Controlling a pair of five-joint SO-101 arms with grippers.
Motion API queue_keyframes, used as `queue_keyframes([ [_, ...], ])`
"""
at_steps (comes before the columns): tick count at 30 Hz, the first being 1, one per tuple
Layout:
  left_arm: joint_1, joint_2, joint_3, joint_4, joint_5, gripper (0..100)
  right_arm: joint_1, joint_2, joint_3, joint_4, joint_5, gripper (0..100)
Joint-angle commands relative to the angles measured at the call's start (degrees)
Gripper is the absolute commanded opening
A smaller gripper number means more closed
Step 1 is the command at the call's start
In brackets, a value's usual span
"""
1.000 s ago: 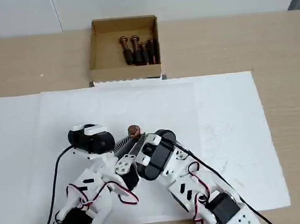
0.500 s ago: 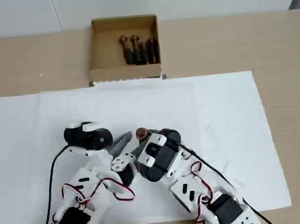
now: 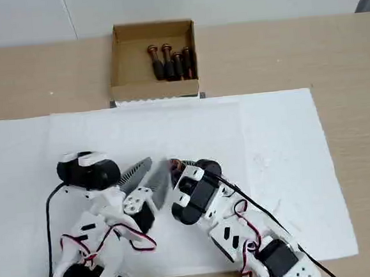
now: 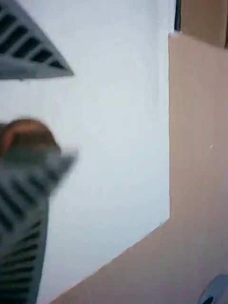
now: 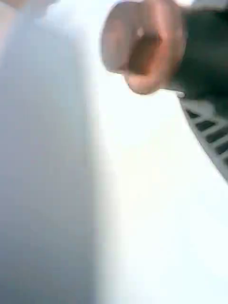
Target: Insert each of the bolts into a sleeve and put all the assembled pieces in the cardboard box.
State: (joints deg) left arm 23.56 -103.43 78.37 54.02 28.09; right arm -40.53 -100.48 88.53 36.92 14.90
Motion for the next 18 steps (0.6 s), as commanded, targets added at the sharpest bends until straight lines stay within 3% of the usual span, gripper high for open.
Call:
queue_keyframes([
  [1, -3.3, -0.5, -1.5, 0.2, -2.8, 1, 0.8, -0.7, -2.5, -1.7, 0.5, 0.4],
  [8, -10.5, -0.6, 5.7, 0.1, -7.4, 0, 8.2, -0.7, -2.6, -1.4, -1.1, 0.4],
  [13, -16.3, -0.6, 10.3, 0.1, -14.9, 0, 14.2, -0.1, -3.3, -0.3, -9.2, 0.4],
  [18, -19.0, -0.6, 13.2, 0.3, -21.7, 0, 17.9, 0.0, -8.2, 9.5, -17.8, 0.4],
])
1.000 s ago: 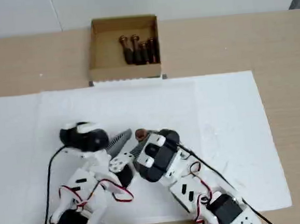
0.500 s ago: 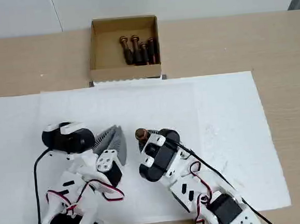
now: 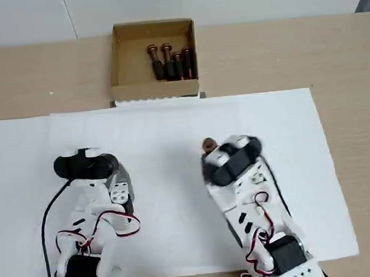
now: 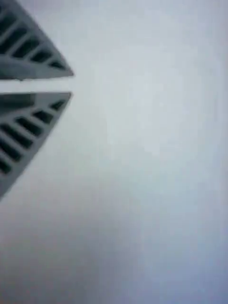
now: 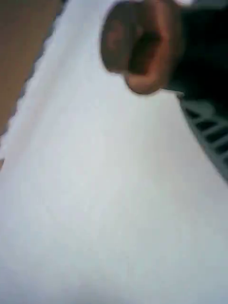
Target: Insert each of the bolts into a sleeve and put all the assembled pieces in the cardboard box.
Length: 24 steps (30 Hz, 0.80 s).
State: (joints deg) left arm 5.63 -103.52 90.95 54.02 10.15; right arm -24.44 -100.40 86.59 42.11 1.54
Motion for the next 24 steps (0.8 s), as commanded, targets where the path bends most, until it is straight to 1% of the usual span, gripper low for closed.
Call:
queue_keyframes([
  [1, -1.1, -0.5, 1.4, 0.3, -5.6, 0, 2.2, 0.0, -7.6, 6.5, -5.4, 0.4],
  [4, -1.1, -0.5, 1.9, 0.1, -9.8, 0, 2.5, 0.2, -12.0, 11.4, -6.2, 0.4],
  [7, -1.0, -0.5, 2.2, 0.2, -10.5, 0, 2.5, 4.4, -17.5, 12.9, -6.3, 0.4],
  [14, -1.0, -0.5, 3.2, 0.1, -10.6, 0, 2.4, 28.5, -34.6, 12.2, -6.5, 0.4],
  [24, -1.0, -0.5, 4.4, 0.1, -10.5, 0, 2.5, 59.6, -55.2, -2.1, -6.1, 0.4],
])
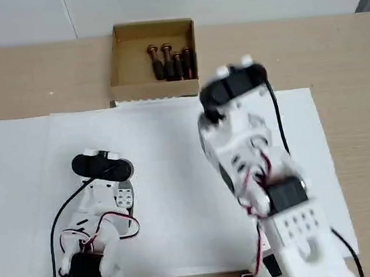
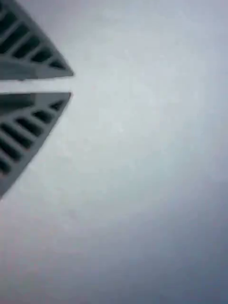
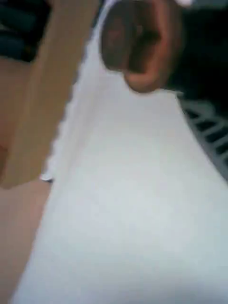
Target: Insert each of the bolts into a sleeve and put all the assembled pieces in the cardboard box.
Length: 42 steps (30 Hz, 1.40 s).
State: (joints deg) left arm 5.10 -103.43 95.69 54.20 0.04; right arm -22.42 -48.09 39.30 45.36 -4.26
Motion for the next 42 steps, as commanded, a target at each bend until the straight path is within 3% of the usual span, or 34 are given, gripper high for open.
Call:
queue_keyframes([
  [1, -0.4, -0.6, -0.3, -0.1, -0.4, 0, 0.5, 10.2, -9.8, -6.6, -0.3, 0.4],
  [9, -0.4, -0.6, -0.3, -0.1, -0.5, 0, 0.4, 36.3, -29.4, -15.6, -0.5, 0.4],
  [22, -0.4, -0.6, -0.3, -0.1, -0.3, 0, 0.0, 73.9, -68.9, -15.5, -0.7, 0.4],
  [42, -0.4, -0.6, -0.3, -0.1, -0.3, 0, -3.6, 106.4, -102.5, -14.8, -0.2, 0.9],
])
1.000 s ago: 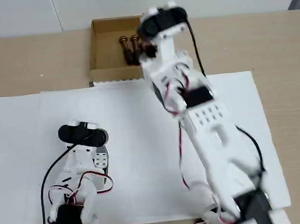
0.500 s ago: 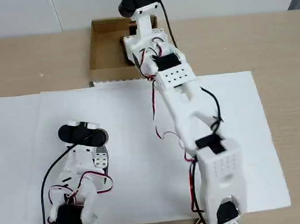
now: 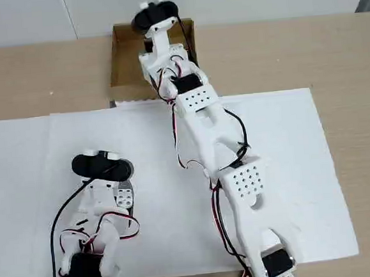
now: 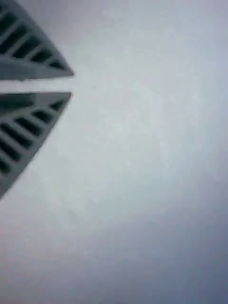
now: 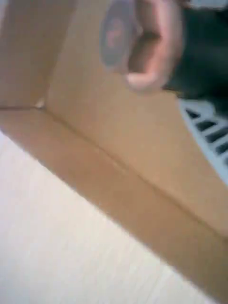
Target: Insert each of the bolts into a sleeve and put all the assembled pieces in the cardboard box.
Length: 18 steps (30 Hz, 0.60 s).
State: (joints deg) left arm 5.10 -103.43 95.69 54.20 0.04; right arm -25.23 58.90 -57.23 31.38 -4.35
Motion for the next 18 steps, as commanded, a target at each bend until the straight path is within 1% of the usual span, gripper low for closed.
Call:
queue_keyframes([
  [1, -0.4, -0.6, -0.3, -0.1, -0.3, 0, -0.9, 0.0, -6.7, -0.2, -0.1, 0.9],
  [4, -0.4, -0.6, -0.3, -0.1, -0.3, 0, -1.5, 0.9, -7.6, 1.9, 1.5, 0.9],
  [8, -0.4, -0.6, -0.3, -0.1, -0.4, 0, -1.7, 1.1, -7.6, 2.7, 1.8, 1.3],
  [14, -0.4, -0.6, -0.3, -0.1, -0.4, 0, -1.8, 1.2, -7.4, 4.0, 1.9, 15.1],
  [18, -0.4, -0.6, -0.3, -0.1, -0.4, 0, -2.2, 1.1, -7.5, 6.2, 1.9, 13.6],
])
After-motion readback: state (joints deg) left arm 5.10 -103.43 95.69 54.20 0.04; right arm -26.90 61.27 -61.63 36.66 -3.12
